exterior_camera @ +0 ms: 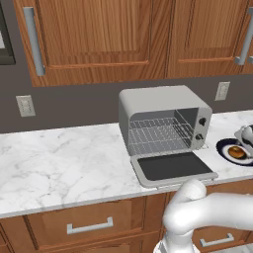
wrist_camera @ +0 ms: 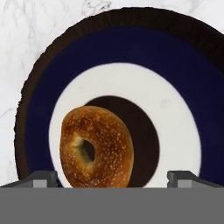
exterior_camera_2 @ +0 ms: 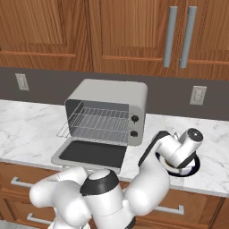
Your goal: Pick up the bagel from the plate, place it on the toaster oven rack, close the door, and set the timer.
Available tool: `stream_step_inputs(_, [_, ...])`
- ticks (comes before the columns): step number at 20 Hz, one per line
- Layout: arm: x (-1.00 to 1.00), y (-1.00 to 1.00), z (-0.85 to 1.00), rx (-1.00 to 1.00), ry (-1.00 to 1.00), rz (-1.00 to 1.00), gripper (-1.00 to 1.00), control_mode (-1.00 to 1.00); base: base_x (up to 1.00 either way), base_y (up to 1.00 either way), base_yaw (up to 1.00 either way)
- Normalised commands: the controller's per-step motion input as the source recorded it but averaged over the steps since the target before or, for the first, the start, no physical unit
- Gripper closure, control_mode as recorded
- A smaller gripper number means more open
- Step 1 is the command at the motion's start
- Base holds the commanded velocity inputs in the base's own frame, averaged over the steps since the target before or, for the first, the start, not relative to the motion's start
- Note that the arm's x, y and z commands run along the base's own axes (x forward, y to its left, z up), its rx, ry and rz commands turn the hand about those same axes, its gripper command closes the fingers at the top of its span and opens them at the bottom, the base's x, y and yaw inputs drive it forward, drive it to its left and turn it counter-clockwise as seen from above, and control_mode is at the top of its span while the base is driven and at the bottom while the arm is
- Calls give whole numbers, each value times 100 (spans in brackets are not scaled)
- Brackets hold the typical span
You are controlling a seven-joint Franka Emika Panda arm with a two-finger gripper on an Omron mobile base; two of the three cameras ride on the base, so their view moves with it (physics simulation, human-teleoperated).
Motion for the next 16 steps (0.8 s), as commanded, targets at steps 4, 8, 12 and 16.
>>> stream_step_inputs(4, [14,0,-8,0,3,0,-100,-100,0,0,0])
stream_step_inputs(8, [6,0,-15,0,6,0,-100,-100,0,0,0])
stream_step_inputs(12, [9,0,-14,0,4,0,-100,-100,0,0,0])
stream_step_inputs(16, [10,0,-11,0,3,0,-100,-100,0,0,0])
